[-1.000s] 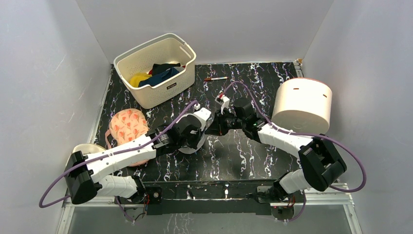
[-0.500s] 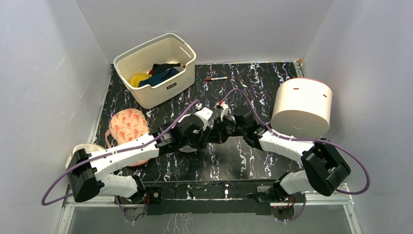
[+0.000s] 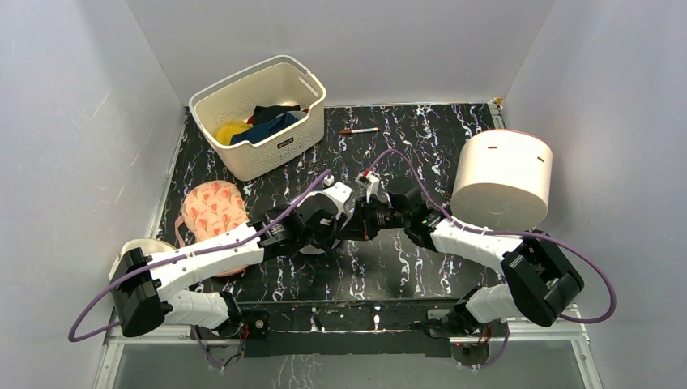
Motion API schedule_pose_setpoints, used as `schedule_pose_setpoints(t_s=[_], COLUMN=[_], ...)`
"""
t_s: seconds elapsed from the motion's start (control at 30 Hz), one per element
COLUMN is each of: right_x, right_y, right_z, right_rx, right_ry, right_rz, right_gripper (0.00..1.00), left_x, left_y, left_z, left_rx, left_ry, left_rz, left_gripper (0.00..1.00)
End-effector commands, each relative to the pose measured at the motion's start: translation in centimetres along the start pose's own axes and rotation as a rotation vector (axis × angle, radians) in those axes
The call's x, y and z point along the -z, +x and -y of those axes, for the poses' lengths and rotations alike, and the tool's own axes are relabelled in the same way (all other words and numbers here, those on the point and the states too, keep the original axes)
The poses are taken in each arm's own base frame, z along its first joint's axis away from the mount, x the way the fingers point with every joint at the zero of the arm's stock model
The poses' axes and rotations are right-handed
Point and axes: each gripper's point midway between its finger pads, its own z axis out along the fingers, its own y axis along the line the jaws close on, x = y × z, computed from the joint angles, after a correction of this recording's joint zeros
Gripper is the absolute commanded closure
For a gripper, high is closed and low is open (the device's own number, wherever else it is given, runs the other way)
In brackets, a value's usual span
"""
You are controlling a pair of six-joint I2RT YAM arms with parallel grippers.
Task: Unzip the laundry bag and remove the bra
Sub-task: Unzip the laundry bag at the center of the board.
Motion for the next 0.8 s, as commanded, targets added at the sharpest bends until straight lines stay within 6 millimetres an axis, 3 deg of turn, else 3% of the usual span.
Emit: schedule_pose_setpoints(t_s=[0.0,0.47,0.63,0.77], right_x=[-0.1,-0.1,0.3,1.2], right_y=[-2.3,-2.2,-2.8,-3.9], right_z=[-2.0,0.6,2.9,4.9], right_rx=[0.067,0.045,0.042,0.042], right_ry=[-0.066,0.048,0.172,0.280], right_rz=[0.053,0.053,0.077,0.129], right_gripper=[1.00,1.00,1.00,1.00], left_x=[0.3,1.1,1.3,1.5], left_y=[0.1,0.4,0.7,0.7], left_z=[-0.9,-2.8,-3.2,-2.6], left_rx=[-0.021,-0.078,-0.075,-0.088], left_ry=[-0.043,-0.112,-0.127,-0.087], left_rz=[-0.002,0.011,0.017,0.019], left_gripper=[0.60,0.89,0.99,1.00])
